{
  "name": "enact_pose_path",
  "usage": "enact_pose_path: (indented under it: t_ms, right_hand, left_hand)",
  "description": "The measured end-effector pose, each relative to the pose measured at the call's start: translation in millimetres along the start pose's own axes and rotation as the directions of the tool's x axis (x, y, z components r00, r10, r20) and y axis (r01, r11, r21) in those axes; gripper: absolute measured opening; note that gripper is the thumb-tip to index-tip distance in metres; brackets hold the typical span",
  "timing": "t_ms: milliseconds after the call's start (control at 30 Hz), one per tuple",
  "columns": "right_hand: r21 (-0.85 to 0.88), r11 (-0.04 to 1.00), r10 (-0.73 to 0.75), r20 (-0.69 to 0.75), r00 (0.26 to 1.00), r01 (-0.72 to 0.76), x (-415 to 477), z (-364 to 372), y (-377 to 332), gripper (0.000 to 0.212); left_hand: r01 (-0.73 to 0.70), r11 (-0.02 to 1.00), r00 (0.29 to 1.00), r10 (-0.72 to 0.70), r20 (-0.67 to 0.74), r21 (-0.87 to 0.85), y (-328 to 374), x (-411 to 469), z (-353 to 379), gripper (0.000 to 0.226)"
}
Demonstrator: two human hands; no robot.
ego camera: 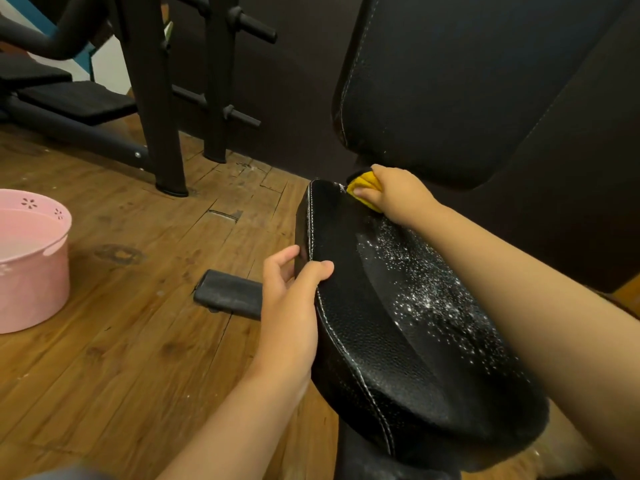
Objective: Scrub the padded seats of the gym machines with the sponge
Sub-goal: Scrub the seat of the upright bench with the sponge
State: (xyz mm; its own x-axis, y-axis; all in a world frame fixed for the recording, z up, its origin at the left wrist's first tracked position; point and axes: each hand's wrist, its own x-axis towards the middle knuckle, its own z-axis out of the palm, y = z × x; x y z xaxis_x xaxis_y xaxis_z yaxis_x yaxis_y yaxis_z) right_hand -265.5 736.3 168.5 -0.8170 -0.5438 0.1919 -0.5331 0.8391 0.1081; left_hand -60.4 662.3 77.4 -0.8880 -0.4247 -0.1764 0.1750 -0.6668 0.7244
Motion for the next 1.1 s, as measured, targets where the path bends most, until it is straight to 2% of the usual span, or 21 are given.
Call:
enact_pose_path:
  t_ms: [133, 233, 300, 433, 500, 567, 667, 733, 933, 1100]
  right_hand:
    - [-0.070, 0.979, 0.192, -0.002, 0.981, -0.191, 24, 5, -14, 0.039]
    - [-0.012, 0.973, 0.231, 0.022, 0.973, -0.231, 27, 5, -19, 0.037]
    - [0.043, 0.982, 0.181, 0.021, 0.983, -0.182, 22, 3, -21, 0.037]
    - [0.120, 0.987, -0.102, -0.020, 0.995, 0.103, 8, -1, -43, 0.035]
    - [0.107, 0.981, -0.155, -0.052, 0.987, 0.160, 4, -1, -47, 0.038]
    - [0.033, 0.996, -0.081, -0.069, 0.994, 0.083, 5, -1, -39, 0.044]
    - [-0.194, 0.978, 0.064, -0.087, 0.994, -0.079, 13, 2, -26, 0.042]
    - [-0.248, 0.961, 0.108, -0.076, 0.991, -0.124, 22, 3, -27, 0.042]
    - [-0.057, 0.998, 0.030, -0.015, 0.999, -0.031, 33, 3, -36, 0.038]
    - [0.204, 0.963, -0.193, 0.054, 0.980, 0.179, 10, -9, -39, 0.036]
  left_hand:
    - [0.003, 1.000, 1.000, -0.003, 0.007, -0.002, -1, 1, -1, 0.039]
    - [0.002, 1.000, 1.000, -0.002, 0.007, -0.001, -1, 1, -1, 0.038]
    - [-0.003, 1.000, 1.000, 0.003, 0.006, -0.008, 0, 0, 0, 0.038]
    - [-0.017, 1.000, 1.000, 0.017, -0.009, -0.022, 1, 0, 2, 0.036]
    - [-0.010, 0.999, 1.000, 0.010, -0.007, -0.037, 1, -1, 2, 0.036]
    - [-0.008, 0.999, 1.000, 0.008, -0.003, -0.033, 2, -2, 1, 0.037]
    - [-0.013, 1.000, 1.000, 0.013, 0.001, -0.021, 2, -1, 0, 0.038]
    - [-0.013, 1.000, 1.000, 0.013, 0.002, -0.015, 1, 0, 0, 0.038]
    - [-0.024, 1.000, 1.000, 0.024, -0.008, -0.010, -1, 0, 0, 0.037]
    - [-0.011, 1.000, 1.000, 0.011, -0.006, -0.015, -2, 2, 0, 0.037]
